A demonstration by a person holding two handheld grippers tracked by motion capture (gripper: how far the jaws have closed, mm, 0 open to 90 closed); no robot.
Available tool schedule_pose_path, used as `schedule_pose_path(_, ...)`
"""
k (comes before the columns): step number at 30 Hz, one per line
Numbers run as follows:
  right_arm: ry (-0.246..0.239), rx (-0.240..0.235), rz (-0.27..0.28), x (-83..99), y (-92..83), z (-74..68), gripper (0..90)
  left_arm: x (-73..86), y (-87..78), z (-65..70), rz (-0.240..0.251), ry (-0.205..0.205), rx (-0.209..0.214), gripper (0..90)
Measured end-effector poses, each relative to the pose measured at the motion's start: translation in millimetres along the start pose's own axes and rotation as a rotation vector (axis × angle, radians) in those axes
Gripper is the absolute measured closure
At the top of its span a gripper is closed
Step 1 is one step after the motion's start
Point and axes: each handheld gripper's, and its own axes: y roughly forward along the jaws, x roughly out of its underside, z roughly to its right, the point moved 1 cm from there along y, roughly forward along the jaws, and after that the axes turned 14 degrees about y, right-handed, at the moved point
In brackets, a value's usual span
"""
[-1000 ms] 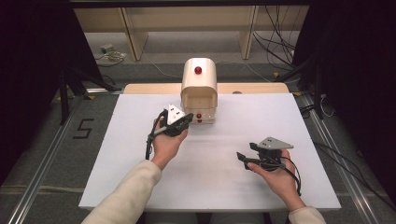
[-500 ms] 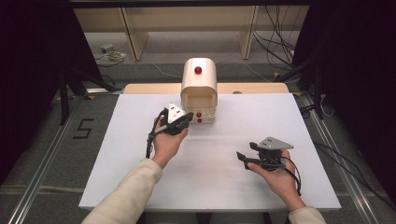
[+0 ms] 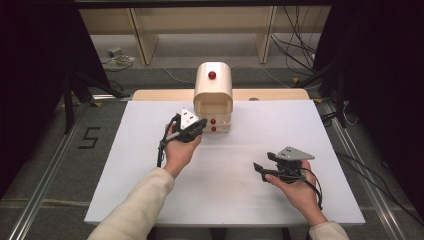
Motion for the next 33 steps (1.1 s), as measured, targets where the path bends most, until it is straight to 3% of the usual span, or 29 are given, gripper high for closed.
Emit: schedule_pose_path(33, 0.0, -0.004, 0.002, -0.1, 0.8, 0.6, 33.3, -2.3, 8.3, -4.5, -0.002, -0.009, -0.013, 89.5)
